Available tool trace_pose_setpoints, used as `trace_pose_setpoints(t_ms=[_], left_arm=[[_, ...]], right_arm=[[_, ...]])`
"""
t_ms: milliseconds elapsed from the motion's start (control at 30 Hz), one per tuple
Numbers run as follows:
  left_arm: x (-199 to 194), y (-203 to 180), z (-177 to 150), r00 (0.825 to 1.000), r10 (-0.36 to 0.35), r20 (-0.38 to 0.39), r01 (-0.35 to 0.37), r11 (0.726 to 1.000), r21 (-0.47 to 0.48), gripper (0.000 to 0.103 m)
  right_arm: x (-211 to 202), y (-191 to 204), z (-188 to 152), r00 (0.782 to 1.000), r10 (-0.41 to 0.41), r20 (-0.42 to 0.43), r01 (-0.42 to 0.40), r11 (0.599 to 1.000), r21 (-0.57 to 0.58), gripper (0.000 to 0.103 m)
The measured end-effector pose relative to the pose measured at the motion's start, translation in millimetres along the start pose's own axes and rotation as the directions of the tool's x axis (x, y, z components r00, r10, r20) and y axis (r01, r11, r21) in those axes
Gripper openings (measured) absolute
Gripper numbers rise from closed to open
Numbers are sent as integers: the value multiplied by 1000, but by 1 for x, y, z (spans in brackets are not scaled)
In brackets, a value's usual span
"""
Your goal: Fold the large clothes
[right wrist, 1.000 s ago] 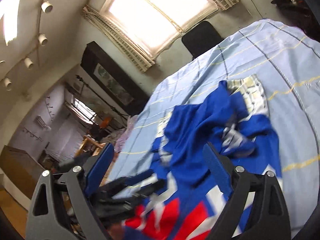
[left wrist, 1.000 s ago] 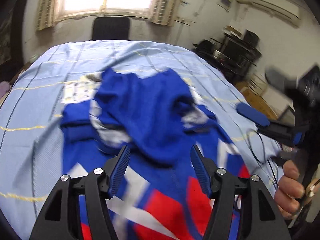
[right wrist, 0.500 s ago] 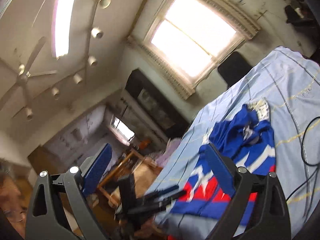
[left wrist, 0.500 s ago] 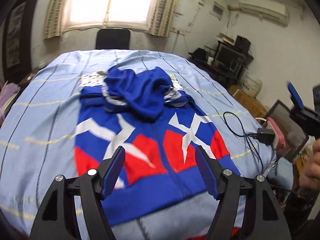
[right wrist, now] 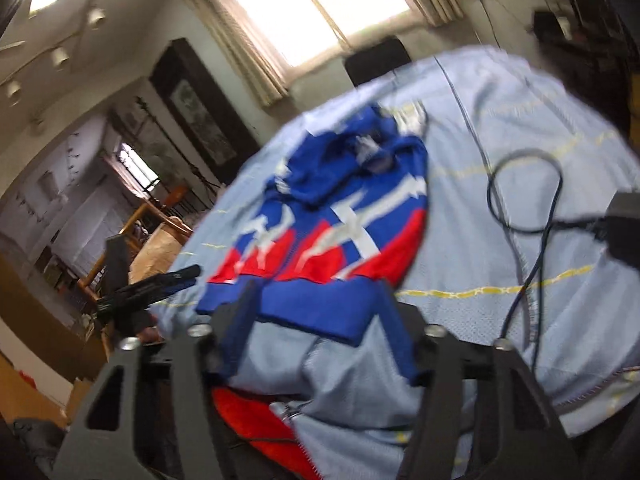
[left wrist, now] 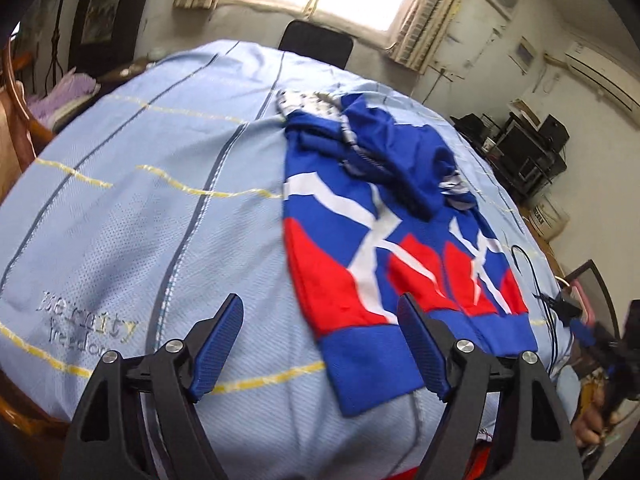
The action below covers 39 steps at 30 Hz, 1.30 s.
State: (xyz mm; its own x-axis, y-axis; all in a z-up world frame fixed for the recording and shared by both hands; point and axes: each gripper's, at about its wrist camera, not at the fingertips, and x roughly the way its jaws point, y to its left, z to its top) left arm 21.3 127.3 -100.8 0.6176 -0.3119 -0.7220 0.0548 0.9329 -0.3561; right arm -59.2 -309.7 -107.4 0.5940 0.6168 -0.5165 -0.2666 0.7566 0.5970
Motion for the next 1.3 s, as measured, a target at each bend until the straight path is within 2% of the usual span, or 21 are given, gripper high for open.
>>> trace_pose_setpoints(t_ms=[200, 333, 533, 700, 900, 1000, 1167, 1267, 1300], left_arm=[[25, 14, 9, 996, -46, -72, 44, 999, -24, 78], [35, 10, 15, 995, -52, -83, 52, 999, 0, 78], [52, -5, 29, 985, -109, -137, 113, 993, 25, 78], [64, -13, 36, 984, -83, -155, 92, 995, 50, 76], [59, -15, 29, 977, -127, -173, 137, 990, 42, 76], [55, -17, 23, 969, -161, -190, 171, 984, 42, 76], [65, -24, 30, 970, -143, -194, 158, 985, 63, 75], [70, -24, 35, 970, -145, -194, 156, 987, 46, 68], [70, -24, 35, 968, -157, -197, 168, 985, 40, 64]], right_arm=[[38, -35, 8, 998, -8, -69, 18, 990, 142, 49], [45, -38, 20, 997, -15, -81, 26, 991, 132, 52], [64, -41, 39, 992, -25, -127, 46, 986, 160, 53], [77, -47, 49, 983, -24, -180, 60, 979, 195, 53], [75, -48, 49, 976, -50, -212, 92, 978, 188, 53], [71, -45, 50, 966, -125, -225, 157, 979, 132, 55], [84, -48, 61, 965, -114, -236, 147, 981, 127, 57], [90, -45, 57, 963, -45, -264, 89, 984, 157, 40], [90, -41, 52, 962, -43, -269, 83, 987, 141, 40]])
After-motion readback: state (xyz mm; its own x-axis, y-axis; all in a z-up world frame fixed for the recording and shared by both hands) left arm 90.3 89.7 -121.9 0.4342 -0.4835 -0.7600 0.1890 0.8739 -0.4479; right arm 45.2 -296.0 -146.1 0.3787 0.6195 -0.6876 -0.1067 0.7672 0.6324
